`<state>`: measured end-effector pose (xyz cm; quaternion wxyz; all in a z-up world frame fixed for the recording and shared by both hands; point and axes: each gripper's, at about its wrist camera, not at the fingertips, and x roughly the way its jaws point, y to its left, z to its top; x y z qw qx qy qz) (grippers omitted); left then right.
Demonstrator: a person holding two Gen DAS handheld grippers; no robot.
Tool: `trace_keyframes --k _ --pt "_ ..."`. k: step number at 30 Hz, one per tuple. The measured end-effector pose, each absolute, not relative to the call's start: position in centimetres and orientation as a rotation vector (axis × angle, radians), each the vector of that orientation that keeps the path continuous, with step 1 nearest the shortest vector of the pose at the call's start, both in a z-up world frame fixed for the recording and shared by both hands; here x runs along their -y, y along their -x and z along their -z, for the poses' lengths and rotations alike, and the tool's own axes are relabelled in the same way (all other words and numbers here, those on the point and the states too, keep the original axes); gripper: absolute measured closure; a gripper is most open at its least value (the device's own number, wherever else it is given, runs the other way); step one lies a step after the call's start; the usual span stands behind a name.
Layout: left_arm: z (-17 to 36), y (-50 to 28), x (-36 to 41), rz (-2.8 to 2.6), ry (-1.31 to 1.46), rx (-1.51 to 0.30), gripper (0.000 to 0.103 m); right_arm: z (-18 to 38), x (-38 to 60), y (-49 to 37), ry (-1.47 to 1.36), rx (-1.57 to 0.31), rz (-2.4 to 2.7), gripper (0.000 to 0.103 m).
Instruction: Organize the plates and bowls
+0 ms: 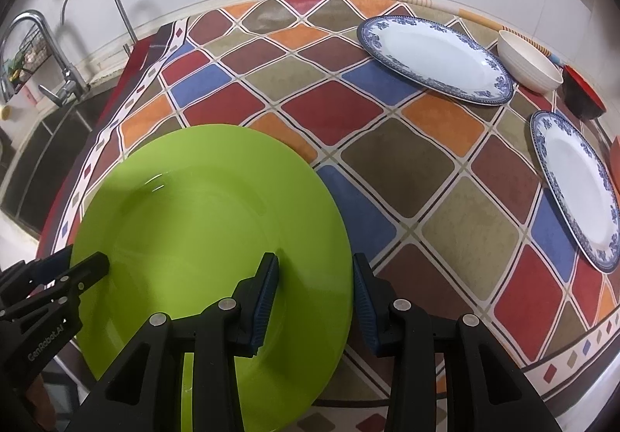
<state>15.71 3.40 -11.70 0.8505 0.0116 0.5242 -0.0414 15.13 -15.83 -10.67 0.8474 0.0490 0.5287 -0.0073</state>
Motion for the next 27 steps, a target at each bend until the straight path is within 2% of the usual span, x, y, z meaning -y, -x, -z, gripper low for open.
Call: trace_keyframes --k 2,4,6,11,16,27 --pt "11.2 -15.7 -3.4 0.075 -0.034 -1.089 0.040 10.5 15.9 -15.1 -0.110 -1.109 0.019 0.060" --pt "10.6 -15.6 -3.2 0.075 -0.046 -1.068 0.038 10.1 16.1 -14.9 -0.109 -1.088 0.028 0.050" --pt "9.7 -15.5 -3.0 0.083 -0.059 -1.039 0.032 9.6 16.1 -14.7 -0.106 -1.060 0.033 0.046" --pt "7.4 -15.9 -2.1 0.141 -0.075 -0.981 0.029 8.0 16.9 -14.3 -0.119 -1.009 0.047 0.036" --pt "5.5 -16.2 -0.8 0.212 -0.104 -0.925 0.019 6.2 17.8 -13.7 -0.132 -0.925 0.098 0.027" --pt "4.6 -17.0 3.6 0.339 -0.176 -0.903 0.018 3.9 21.4 -11.6 -0.172 -0.841 0.278 0.023"
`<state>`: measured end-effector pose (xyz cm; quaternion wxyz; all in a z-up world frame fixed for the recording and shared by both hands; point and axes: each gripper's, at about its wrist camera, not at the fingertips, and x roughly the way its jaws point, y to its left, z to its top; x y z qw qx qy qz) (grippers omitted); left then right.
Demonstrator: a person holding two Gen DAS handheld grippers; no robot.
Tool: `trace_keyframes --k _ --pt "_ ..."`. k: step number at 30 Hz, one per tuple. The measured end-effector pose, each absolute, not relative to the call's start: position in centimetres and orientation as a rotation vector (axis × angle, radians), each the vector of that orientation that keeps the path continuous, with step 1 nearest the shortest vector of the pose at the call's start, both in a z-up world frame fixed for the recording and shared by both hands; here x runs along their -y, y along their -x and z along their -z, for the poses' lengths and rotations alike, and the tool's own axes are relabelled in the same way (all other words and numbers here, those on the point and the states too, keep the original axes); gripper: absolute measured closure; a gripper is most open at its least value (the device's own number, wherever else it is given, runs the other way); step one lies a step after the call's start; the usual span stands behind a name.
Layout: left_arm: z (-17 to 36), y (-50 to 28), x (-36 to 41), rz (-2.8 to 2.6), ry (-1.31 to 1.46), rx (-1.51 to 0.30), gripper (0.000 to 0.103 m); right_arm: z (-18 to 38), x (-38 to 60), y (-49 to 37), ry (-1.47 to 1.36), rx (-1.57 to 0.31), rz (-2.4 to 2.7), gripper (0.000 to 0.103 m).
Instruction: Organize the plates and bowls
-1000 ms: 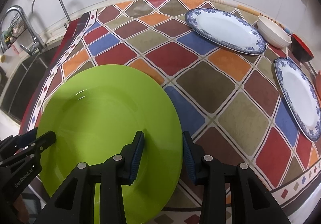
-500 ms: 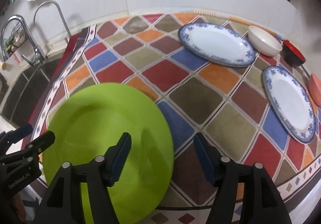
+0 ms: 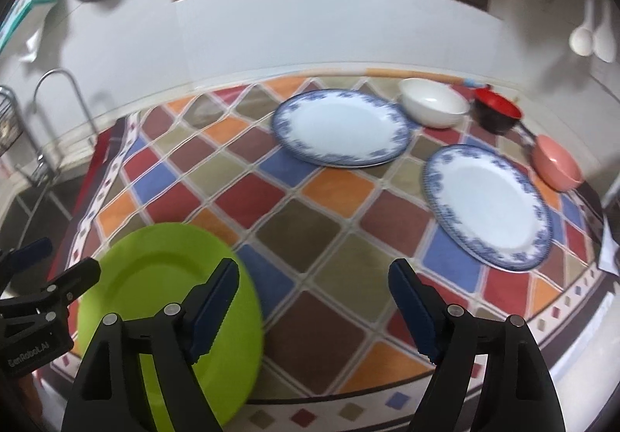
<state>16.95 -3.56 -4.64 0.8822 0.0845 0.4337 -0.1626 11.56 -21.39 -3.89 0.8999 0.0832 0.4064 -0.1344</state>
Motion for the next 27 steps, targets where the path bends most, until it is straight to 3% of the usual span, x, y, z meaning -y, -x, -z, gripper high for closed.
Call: trace_keyframes --k 27 --pt "1.8 -17.2 22.0 0.504 -0.212 -0.823 0.018 2.3 37.4 -7.7 -0.225 -0.763 0.433 0.021"
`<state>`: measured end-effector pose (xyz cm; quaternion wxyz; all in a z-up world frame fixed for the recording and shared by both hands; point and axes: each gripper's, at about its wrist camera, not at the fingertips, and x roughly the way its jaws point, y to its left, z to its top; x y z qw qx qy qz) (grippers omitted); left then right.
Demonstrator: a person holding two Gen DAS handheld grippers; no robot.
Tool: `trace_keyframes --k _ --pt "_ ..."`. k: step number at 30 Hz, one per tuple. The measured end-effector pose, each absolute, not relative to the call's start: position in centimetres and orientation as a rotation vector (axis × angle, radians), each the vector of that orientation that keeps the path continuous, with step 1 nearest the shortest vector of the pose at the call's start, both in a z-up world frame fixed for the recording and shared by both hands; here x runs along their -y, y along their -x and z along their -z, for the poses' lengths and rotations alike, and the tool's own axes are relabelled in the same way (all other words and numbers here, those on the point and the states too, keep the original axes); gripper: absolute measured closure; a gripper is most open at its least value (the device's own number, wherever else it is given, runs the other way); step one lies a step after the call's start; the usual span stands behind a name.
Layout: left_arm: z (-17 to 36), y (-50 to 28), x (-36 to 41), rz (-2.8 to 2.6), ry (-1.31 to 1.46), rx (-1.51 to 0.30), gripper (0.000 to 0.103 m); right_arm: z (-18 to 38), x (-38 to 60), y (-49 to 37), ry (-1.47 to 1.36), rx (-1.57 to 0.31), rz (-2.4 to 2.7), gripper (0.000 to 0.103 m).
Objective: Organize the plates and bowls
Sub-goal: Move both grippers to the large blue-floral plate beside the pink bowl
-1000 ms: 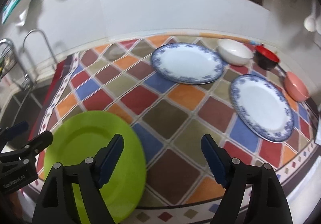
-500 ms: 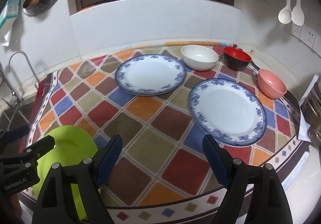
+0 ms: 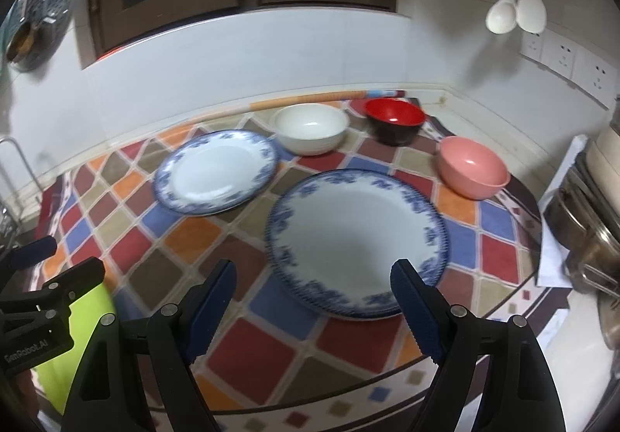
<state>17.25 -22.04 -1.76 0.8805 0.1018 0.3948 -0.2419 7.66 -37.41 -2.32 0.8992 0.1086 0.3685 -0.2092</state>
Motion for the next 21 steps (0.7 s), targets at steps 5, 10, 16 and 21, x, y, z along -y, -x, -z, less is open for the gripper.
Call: trace_keyframes --k 5,10,16,21 --pt "2.2 -18.0 25.0 0.508 -0.213 -0.827 0.018 3.0 40.7 -7.6 -0.248 -0.760 0.476 0.021" --pt "2.7 -18.8 27.8 0.492 -0.228 -0.832 0.018 4.4 44.0 -8.0 -0.268 -0.775 0.502 0.021" --pt "3.9 -20.0 30.8 0.477 -0.250 -0.860 0.018 6.1 46.9 -8.6 -0.291 -0.794 0.507 0.021" --pt "5.6 -21.3 32.9 0.475 -0.229 -0.901 0.018 7.7 49.0 -9.2 -0.302 -0.804 0.529 0.021"
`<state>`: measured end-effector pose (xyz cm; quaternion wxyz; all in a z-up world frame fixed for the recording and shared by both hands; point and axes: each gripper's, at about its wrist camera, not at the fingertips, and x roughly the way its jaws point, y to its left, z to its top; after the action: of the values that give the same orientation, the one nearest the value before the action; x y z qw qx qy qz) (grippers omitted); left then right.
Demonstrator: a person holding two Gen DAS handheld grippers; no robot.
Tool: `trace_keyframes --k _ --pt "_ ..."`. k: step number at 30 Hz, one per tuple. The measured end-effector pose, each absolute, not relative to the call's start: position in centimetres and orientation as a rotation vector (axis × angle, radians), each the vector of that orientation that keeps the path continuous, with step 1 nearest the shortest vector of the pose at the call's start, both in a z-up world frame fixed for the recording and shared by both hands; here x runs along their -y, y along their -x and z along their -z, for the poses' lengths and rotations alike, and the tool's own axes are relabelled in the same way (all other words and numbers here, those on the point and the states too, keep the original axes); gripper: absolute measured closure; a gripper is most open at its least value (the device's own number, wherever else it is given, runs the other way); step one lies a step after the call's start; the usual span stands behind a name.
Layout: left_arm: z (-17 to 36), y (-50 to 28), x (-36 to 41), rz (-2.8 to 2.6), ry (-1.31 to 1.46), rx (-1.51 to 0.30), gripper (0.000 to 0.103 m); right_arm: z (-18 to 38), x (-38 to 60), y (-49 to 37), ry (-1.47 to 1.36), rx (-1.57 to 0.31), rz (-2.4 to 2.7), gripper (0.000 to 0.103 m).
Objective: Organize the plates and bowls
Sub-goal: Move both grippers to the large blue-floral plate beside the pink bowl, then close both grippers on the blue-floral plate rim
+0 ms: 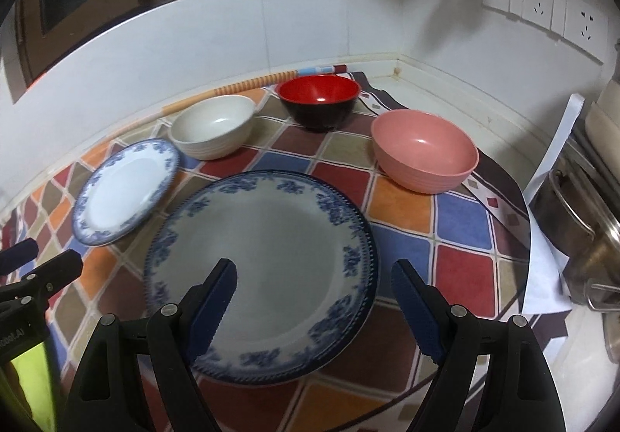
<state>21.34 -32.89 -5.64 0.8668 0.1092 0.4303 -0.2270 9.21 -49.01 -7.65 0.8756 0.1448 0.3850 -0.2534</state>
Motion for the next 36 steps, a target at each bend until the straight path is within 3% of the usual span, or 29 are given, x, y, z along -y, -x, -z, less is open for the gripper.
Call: trace_keyframes --k 7,21,36 --pt "8.4 -23.2 35.4 0.468 -0.230 -0.966 0.020 10.0 51.5 -10.4 -0.327 -0.841 0.560 0.021" --pt "11.7 -25.3 37.9 0.480 -0.248 -1.060 0.033 13.0 54.2 -12.3 -0.353 -0.901 0.576 0.021" --pt "12.7 -25.9 39.1 0.495 -0.254 -1.084 0.054 13.7 54.9 -12.9 -0.354 -0.908 0.563 0.040"
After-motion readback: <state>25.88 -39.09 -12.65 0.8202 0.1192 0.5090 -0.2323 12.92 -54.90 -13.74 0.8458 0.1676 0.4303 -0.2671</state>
